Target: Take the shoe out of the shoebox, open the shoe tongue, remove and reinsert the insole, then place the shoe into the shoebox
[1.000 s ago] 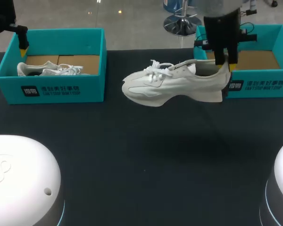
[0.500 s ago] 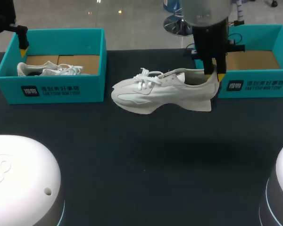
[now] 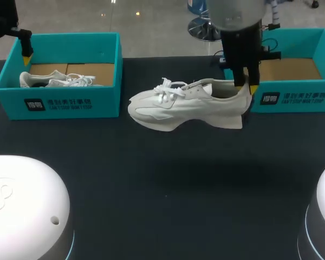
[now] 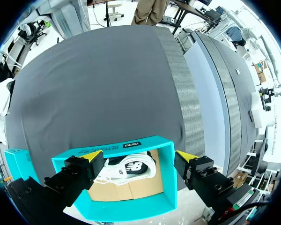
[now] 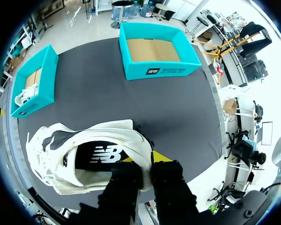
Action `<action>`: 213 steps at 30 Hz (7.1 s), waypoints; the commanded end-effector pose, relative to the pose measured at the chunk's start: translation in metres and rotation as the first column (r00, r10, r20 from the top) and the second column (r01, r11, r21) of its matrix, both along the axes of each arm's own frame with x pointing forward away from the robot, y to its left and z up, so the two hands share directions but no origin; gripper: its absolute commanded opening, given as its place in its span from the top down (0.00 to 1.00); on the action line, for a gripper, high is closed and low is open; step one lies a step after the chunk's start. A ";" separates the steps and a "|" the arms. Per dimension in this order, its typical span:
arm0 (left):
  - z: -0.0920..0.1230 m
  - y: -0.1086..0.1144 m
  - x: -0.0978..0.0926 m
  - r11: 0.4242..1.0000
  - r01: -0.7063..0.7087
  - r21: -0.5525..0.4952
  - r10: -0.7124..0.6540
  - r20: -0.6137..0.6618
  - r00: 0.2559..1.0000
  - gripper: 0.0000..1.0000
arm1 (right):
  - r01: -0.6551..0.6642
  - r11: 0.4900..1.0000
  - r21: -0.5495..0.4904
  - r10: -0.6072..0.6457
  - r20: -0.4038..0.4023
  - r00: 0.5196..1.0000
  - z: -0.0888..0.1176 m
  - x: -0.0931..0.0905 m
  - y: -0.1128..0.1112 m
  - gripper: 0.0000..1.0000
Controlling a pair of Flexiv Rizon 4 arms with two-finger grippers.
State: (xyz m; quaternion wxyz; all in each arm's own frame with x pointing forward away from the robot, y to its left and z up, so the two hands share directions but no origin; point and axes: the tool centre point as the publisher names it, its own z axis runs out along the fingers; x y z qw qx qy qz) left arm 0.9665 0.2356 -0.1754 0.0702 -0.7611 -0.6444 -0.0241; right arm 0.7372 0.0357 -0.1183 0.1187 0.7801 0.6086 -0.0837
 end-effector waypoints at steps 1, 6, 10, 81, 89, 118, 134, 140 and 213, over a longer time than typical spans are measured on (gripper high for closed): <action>0.000 0.001 -0.001 1.000 0.001 0.001 -0.001 0.002 1.000 0.00 | 0.002 1.000 0.018 -0.002 -0.031 1.000 -0.024 0.000 0.007 1.00; 0.000 0.001 -0.001 1.000 0.001 0.001 -0.001 0.002 1.000 0.00 | 0.019 0.998 0.067 -0.015 -0.049 0.999 -0.062 -0.007 0.010 1.00; 0.000 0.001 -0.001 1.000 0.001 0.001 -0.001 0.002 1.000 0.00 | 0.038 0.995 0.093 -0.034 -0.037 0.999 -0.090 -0.013 0.011 1.00; 0.000 0.001 -0.001 1.000 0.001 0.001 -0.001 0.002 1.000 0.00 | -0.862 0.412 0.295 0.895 0.045 0.443 -0.130 -0.019 0.014 0.00; 0.000 0.001 -0.001 1.000 0.001 0.001 -0.001 0.002 1.000 0.00 | -0.862 0.412 0.295 0.895 0.045 0.443 -0.130 -0.019 0.014 0.00; 0.000 0.001 -0.001 1.000 0.001 0.001 -0.001 0.002 1.000 0.00 | -0.908 -0.392 0.147 0.904 0.247 -0.350 -0.134 -0.025 -0.013 0.00; 0.000 0.001 -0.001 1.000 0.001 0.001 -0.001 0.002 1.000 0.00 | -0.835 -0.517 0.186 0.847 0.253 -0.468 -0.140 -0.024 -0.017 0.00; 0.000 0.001 -0.001 1.000 0.001 0.001 -0.001 0.002 1.000 0.00 | -0.835 -0.517 0.186 0.847 0.253 -0.468 -0.140 -0.024 -0.017 0.00; 0.000 0.001 -0.001 1.000 0.001 0.001 -0.001 0.002 1.000 0.00 | -0.969 -0.239 -0.055 0.463 0.871 -0.164 -0.246 -0.031 -0.042 0.00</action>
